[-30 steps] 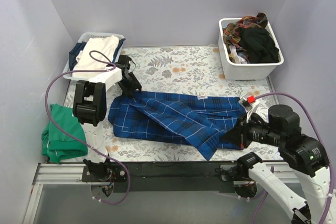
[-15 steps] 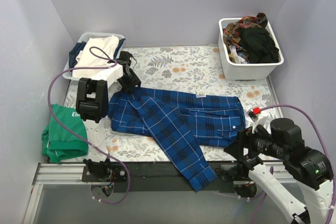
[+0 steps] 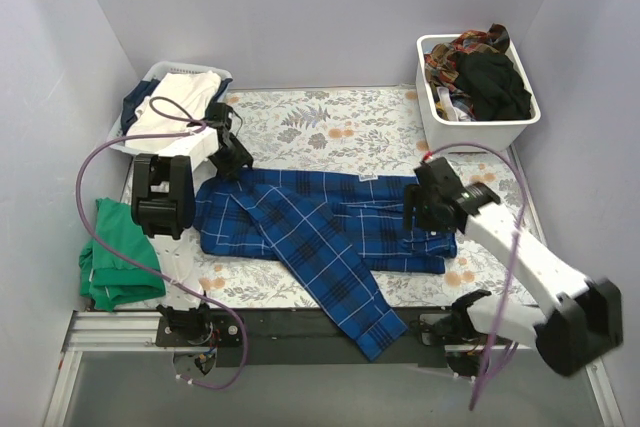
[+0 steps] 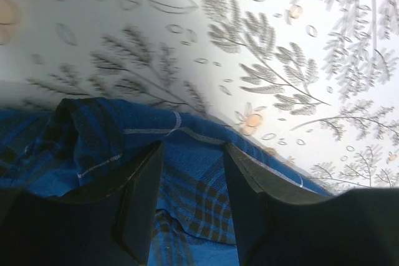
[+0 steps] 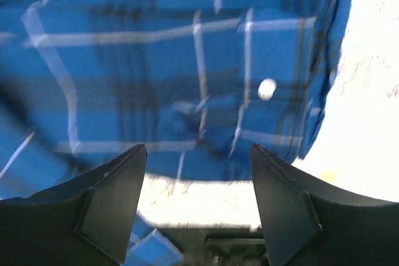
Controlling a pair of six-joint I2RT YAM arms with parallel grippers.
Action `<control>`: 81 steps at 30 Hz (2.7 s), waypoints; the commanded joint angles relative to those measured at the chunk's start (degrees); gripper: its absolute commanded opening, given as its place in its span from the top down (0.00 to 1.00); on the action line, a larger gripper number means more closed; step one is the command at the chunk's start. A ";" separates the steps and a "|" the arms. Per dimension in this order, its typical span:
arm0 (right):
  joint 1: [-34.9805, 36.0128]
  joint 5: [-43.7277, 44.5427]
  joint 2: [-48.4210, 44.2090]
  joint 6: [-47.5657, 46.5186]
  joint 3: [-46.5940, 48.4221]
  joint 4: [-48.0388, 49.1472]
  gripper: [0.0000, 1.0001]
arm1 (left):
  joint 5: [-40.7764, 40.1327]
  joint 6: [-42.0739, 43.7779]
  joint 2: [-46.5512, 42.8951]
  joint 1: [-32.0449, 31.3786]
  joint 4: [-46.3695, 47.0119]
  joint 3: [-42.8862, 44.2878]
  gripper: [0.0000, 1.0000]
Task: Fold and stack the long sleeve shirts
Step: Fold the shirt
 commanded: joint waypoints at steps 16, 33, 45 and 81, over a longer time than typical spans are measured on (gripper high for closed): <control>-7.33 -1.24 40.64 -10.91 26.31 16.55 0.28 | 5.54 9.24 -5.26 5.93 2.29 -8.34 0.56; -9.52 -3.52 46.43 -10.12 15.94 18.22 0.30 | 0.44 12.24 -9.57 -2.33 2.38 -8.68 0.51; -13.57 -2.74 57.33 -12.05 31.99 15.76 0.31 | -0.87 11.01 -3.43 -2.85 -1.22 -7.48 0.50; -12.87 -8.62 45.13 -14.43 33.87 16.11 0.30 | 8.35 0.29 -17.30 -3.03 2.72 -14.31 0.41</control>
